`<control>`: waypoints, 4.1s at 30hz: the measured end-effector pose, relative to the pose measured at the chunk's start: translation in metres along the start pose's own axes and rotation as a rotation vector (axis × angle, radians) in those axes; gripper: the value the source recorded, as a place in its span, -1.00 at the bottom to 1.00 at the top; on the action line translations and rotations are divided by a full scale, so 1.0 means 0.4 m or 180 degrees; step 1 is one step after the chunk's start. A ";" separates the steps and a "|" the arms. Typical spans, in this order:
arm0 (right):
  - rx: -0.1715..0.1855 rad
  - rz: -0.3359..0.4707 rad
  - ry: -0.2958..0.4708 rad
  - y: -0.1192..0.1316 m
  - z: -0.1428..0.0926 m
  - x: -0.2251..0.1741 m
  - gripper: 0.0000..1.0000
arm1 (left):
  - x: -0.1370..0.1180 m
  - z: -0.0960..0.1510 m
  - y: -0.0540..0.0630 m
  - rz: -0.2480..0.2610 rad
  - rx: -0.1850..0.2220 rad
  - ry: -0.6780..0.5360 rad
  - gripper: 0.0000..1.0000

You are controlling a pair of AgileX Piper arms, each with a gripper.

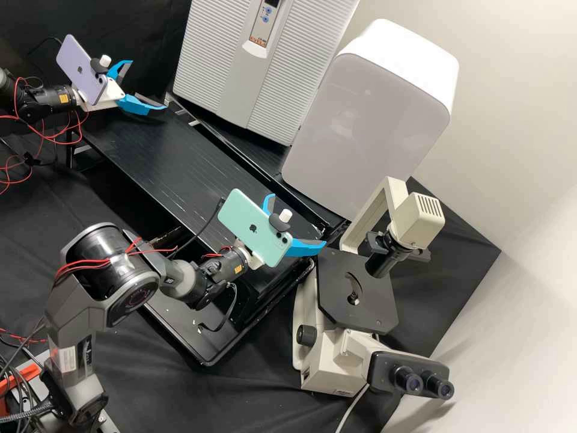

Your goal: Place the petri dish on the microscope

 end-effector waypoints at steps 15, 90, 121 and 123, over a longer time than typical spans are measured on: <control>0.0001 -0.0001 0.0000 -0.002 0.001 -0.018 1.00 | 0.000 0.000 0.000 0.0000 0.0000 0.0000 1.00; 0.0036 -0.0256 0.0110 -0.118 0.041 -0.116 -1.00 | 0.000 0.000 0.000 0.0000 0.0000 0.0000 1.00; 0.0195 0.0410 0.0032 0.055 0.079 -0.176 -1.00 | 0.000 0.000 0.000 0.0000 0.0000 0.0000 1.00; 0.0169 0.0448 0.0011 0.063 0.085 -0.171 -1.00 | 0.000 0.000 0.000 0.0000 0.0000 0.0000 1.00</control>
